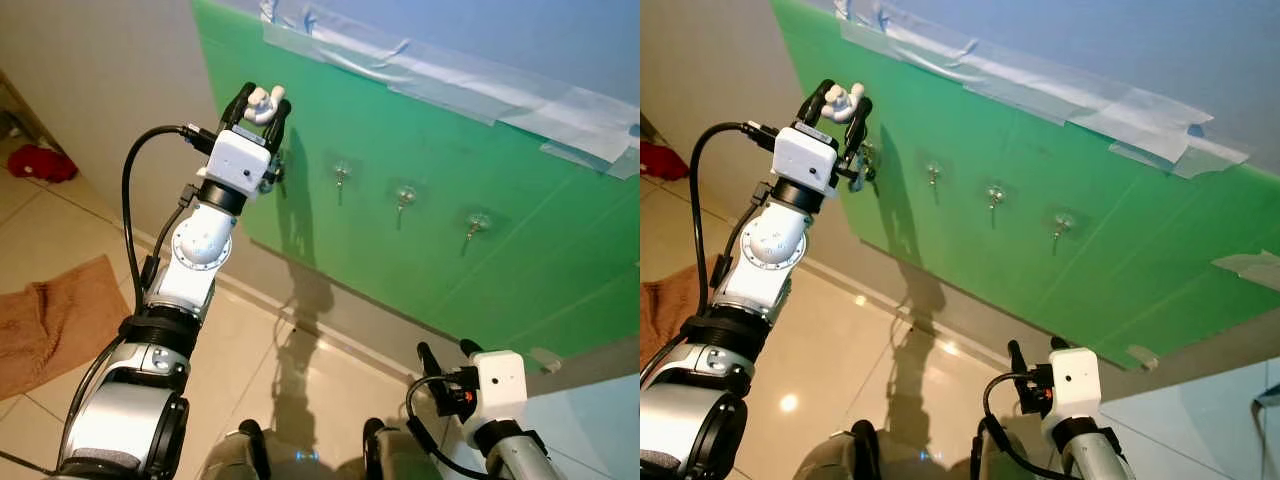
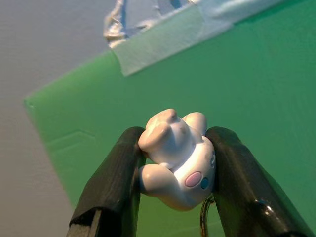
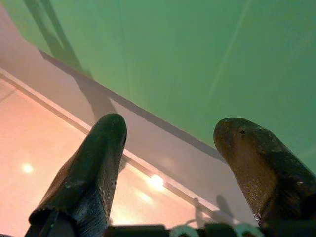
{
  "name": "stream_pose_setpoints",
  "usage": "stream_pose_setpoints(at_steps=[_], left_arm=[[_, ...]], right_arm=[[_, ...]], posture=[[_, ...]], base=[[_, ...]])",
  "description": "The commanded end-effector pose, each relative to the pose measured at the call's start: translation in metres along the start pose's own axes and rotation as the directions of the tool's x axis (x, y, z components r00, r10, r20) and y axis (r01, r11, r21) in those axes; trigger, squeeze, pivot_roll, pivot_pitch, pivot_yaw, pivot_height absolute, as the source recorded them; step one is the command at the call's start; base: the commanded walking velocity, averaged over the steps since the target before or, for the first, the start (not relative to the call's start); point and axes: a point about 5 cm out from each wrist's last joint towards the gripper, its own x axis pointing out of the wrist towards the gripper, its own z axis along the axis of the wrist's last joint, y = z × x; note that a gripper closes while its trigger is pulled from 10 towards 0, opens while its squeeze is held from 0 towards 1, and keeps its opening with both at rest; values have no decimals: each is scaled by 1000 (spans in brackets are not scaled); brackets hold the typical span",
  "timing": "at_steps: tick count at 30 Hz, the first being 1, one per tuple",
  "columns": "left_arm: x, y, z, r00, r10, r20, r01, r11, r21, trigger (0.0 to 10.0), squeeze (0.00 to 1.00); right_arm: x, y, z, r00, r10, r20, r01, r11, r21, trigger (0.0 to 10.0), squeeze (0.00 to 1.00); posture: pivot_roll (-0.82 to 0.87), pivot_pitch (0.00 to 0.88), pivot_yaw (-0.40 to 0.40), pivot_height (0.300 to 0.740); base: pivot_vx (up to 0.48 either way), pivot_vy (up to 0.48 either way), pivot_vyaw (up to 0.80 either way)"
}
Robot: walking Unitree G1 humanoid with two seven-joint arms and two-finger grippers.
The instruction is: Hang keys on a hook
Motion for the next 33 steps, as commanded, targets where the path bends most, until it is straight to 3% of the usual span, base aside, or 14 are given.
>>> stream_pose_setpoints(at_steps=[1, 10, 20, 33], left_arm=[[4, -2, 4, 1000, 1, 28, -1, 1000, 13, 0, 0], [8, -3, 5, 998, 21, 53, -23, 999, 45, 0, 0], [9, -1, 9, 993, 0, 118, -18, 988, 155, 0, 0], [7, 2, 8, 991, 39, 126, -61, 982, 176, 0, 0]], right_arm=[[-6, -7, -2, 1000, -18, -18, 18, 1000, -8, 10000, 0], [-14, -13, -11, 999, -24, -40, 24, 1000, -17, 10000, 0], [-15, -19, -27, 997, -26, -72, 25, 1000, -12, 10000, 0], [-14, -22, -32, 997, -10, -72, 9, 1000, -15, 10000, 0]], posture=[[-382, 227, -32, 740], [-395, 231, -39, 740], [-397, 235, -48, 740], [-387, 230, -58, 740]], base=[[0, 0, 0], [0, 0, 0], [0, 0, 0], [0, 0, 0]])
